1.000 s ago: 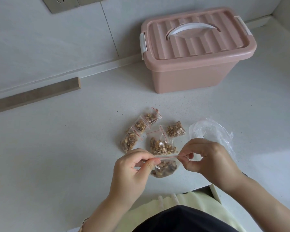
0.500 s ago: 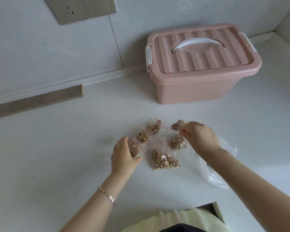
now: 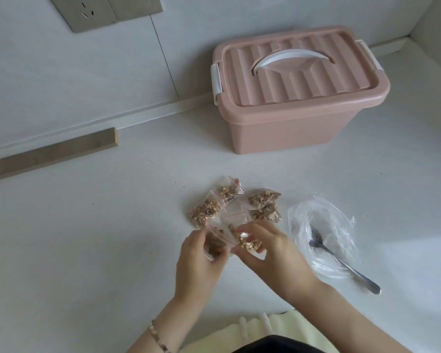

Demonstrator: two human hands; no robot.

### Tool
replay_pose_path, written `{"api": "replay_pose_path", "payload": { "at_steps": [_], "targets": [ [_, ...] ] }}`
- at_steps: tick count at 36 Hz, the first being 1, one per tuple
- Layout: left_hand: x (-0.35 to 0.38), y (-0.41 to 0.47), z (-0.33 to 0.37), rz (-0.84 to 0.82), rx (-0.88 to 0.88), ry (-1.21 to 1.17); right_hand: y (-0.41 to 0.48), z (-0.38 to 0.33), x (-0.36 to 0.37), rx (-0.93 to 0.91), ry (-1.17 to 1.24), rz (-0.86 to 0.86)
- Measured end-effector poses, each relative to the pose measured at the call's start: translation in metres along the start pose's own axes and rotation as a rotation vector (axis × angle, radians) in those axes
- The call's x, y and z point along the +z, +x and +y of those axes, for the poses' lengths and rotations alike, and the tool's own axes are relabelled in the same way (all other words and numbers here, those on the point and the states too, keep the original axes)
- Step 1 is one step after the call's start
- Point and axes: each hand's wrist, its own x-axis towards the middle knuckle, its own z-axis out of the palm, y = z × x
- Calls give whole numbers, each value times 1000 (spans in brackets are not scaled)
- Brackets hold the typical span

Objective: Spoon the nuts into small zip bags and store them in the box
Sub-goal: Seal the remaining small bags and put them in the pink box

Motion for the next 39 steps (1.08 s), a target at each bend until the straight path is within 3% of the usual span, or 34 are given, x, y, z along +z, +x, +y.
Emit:
{"api": "replay_pose_path", "payload": {
  "at_steps": [9, 15, 17, 24, 29, 36, 39],
  "targets": [
    [-3, -20, 37, 5, 134, 18, -17, -6, -10, -29, -17, 107],
    [-18, -22, 47, 46, 557, 46, -24, -11, -32, -239, -200, 100],
    [-21, -21, 49, 41, 590, 29, -25, -9, -38, -247, -186, 82],
    [-31, -17, 54, -141, 456, -63, -23, -7, -54, -332, -203, -57],
    [-32, -25, 71, -214, 142, -313, -28, -8, -60, -168, 0, -72],
    [-32, -24, 85, -218, -255, -750, -33, -15, -57, 223, 522, 39],
    [-32, -23, 88, -298, -386, -842, -34, -17, -57, 337, 675, 45]
  ]
}}
